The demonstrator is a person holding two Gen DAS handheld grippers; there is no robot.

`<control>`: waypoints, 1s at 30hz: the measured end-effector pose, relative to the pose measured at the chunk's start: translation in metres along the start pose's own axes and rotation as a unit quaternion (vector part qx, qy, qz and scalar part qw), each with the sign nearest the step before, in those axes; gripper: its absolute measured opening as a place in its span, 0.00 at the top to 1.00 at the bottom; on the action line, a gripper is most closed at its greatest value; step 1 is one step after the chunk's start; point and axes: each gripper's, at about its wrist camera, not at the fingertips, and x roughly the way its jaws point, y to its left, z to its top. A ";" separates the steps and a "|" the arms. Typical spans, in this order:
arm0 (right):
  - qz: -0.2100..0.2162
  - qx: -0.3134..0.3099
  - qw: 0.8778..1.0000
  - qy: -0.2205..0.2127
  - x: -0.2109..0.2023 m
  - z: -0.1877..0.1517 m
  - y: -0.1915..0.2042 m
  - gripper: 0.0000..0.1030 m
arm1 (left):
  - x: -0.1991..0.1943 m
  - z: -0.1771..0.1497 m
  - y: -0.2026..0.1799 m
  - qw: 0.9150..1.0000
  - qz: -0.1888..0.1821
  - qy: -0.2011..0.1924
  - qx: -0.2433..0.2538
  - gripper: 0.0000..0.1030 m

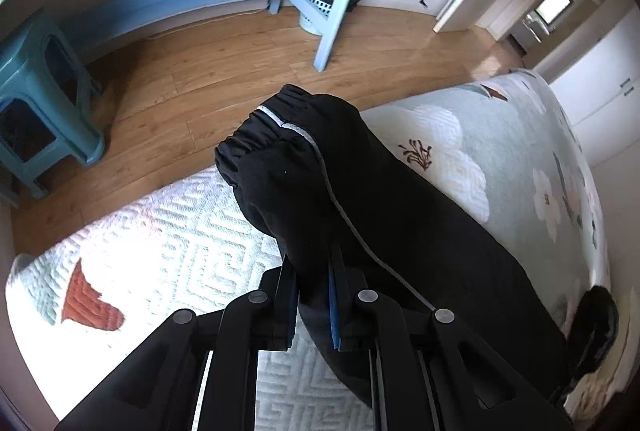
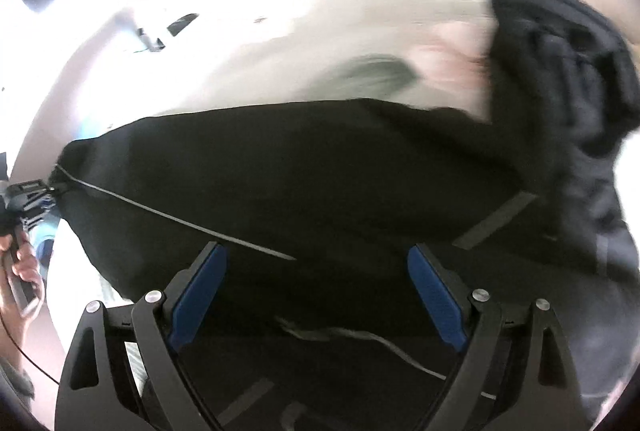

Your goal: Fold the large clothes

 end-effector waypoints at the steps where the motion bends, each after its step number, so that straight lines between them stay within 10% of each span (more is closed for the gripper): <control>1: 0.004 -0.006 1.000 0.001 0.011 0.003 0.011 0.09 | -0.003 0.000 -0.001 1.000 0.001 -0.002 0.008 0.88; 6: -0.057 -0.044 0.993 0.091 0.081 0.006 0.033 0.00 | -0.023 -0.006 -0.018 0.998 0.007 -0.022 0.062 0.88; 16: -0.051 -0.048 0.995 0.070 0.071 0.012 0.034 0.12 | -0.115 -0.047 -0.102 0.975 -0.035 -0.087 0.200 0.88; 21: 0.000 0.000 1.000 0.004 -0.015 -0.007 0.007 0.11 | -0.159 -0.105 -0.170 0.947 -0.094 -0.089 0.293 0.88; 30: -0.028 0.136 0.990 -0.012 -0.117 -0.108 -0.107 0.11 | -0.190 -0.259 -0.294 0.871 -0.202 -0.083 0.440 0.88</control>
